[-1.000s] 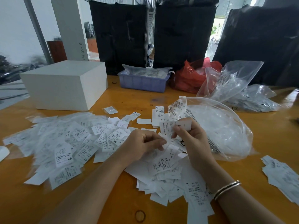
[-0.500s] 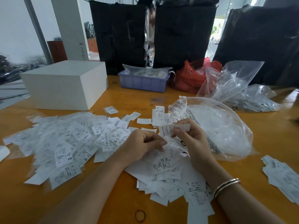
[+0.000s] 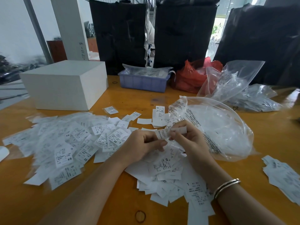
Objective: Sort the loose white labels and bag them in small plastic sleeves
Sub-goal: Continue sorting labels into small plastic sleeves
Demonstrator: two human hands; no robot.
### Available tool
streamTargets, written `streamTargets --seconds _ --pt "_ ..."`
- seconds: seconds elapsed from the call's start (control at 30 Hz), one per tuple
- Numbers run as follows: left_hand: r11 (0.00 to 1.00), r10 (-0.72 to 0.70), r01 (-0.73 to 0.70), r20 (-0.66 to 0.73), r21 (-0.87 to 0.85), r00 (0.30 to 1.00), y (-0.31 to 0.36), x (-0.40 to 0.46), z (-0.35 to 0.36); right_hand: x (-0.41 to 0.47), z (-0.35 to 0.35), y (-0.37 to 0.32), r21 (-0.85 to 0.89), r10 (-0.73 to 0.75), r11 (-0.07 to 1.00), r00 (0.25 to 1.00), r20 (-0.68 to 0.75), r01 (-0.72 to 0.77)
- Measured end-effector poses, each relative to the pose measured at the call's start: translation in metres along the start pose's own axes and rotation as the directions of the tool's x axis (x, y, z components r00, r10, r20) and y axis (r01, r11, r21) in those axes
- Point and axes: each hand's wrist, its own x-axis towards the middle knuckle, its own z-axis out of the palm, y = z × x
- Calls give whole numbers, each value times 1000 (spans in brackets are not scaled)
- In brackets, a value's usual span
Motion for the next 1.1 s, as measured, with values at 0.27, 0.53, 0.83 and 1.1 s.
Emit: streamTargets --seconds 0.27,0.53,0.83,1.1 --pt "990 69 -59 -79 124 994 -1 1 -1 1 -6 0 -217 -30 976 999 15 32" --pt "964 115 -85 -106 254 988 -10 1 0 -2 7 5 -419 92 907 989 115 -36" --pt "989 78 -46 -232 140 969 -7 2 -1 2 6 8 -641 -40 763 995 88 87" --pt "983 21 43 -339 180 941 -7 4 -5 2 4 19 -829 -85 490 961 262 269"
